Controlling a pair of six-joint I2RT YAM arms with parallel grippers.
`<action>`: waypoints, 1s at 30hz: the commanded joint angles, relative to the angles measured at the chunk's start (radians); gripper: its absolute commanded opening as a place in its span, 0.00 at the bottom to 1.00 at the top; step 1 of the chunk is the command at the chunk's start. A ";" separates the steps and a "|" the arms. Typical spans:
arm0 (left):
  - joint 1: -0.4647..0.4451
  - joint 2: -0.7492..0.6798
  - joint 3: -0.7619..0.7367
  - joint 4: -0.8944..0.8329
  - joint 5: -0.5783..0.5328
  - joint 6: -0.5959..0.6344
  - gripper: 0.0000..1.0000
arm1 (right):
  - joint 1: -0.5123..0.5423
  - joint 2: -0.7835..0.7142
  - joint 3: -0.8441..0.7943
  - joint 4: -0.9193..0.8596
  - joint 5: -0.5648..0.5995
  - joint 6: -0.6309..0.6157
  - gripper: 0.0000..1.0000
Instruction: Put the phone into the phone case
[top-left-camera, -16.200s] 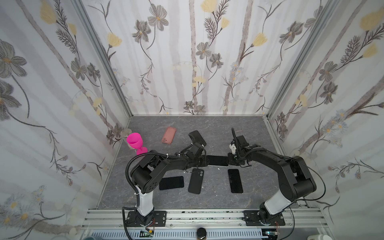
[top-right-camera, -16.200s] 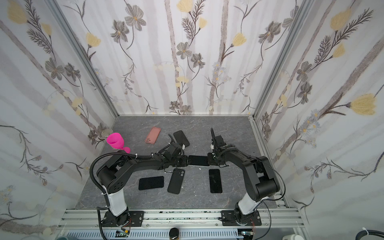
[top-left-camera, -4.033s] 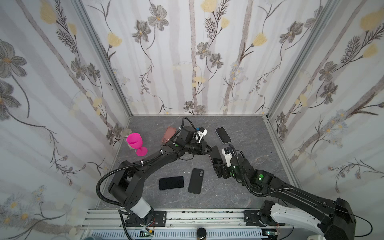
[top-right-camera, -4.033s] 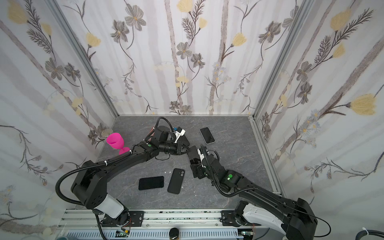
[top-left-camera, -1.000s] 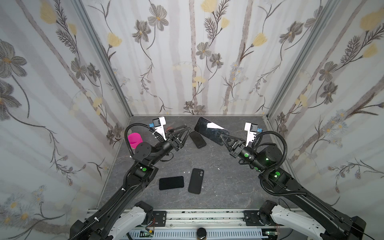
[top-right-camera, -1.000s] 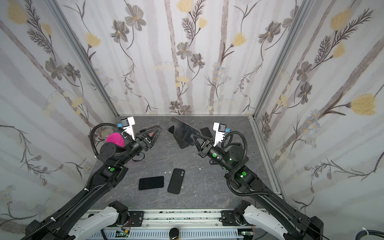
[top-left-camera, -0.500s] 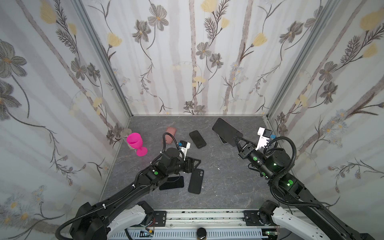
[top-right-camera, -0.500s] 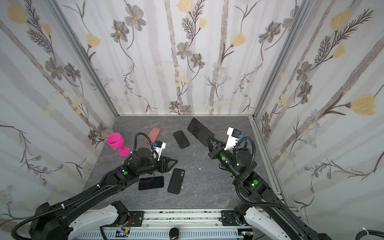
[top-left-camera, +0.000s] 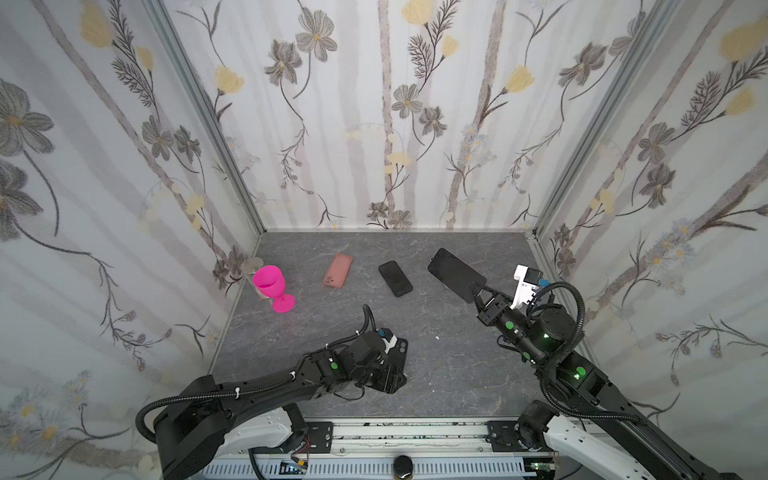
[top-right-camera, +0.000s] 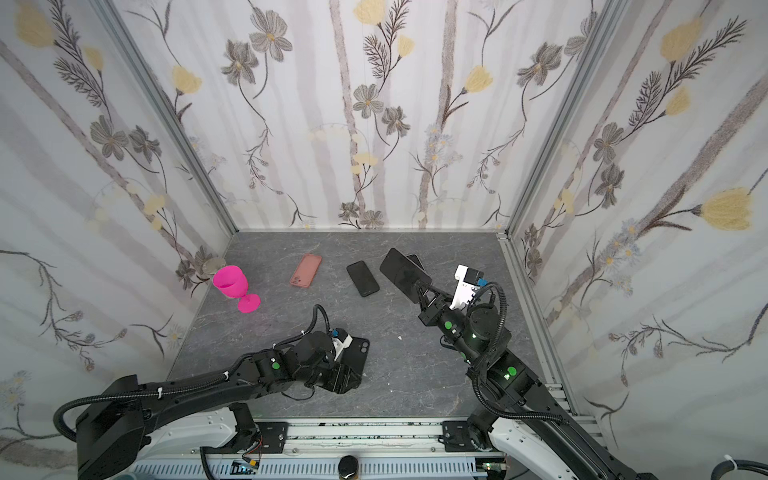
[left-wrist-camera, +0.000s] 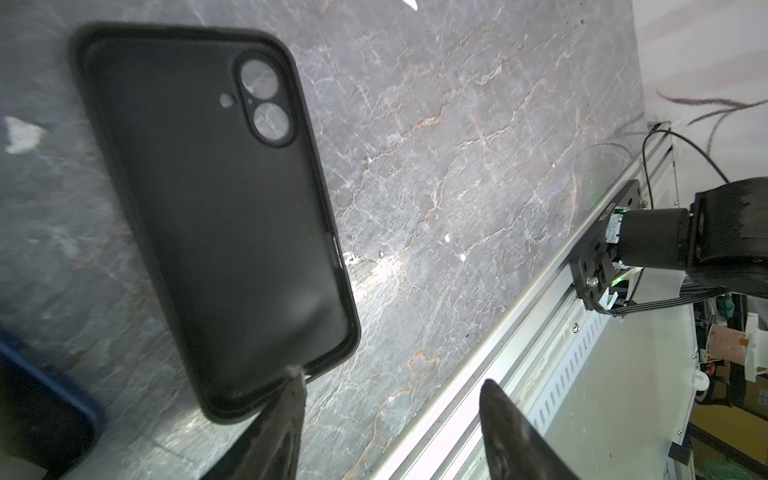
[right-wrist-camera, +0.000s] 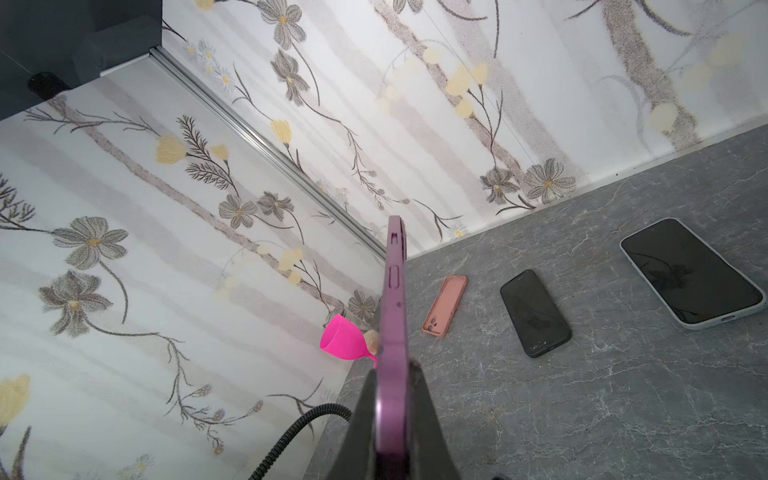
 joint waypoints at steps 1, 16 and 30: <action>-0.009 0.064 0.031 0.020 -0.021 -0.022 0.66 | 0.002 -0.008 0.002 0.075 0.006 0.017 0.00; -0.007 0.291 0.072 0.199 0.148 -0.149 0.65 | 0.001 -0.128 -0.059 0.036 0.094 0.042 0.00; 0.098 0.577 0.305 0.457 0.220 -0.288 0.64 | 0.002 -0.225 -0.071 -0.043 0.172 0.028 0.00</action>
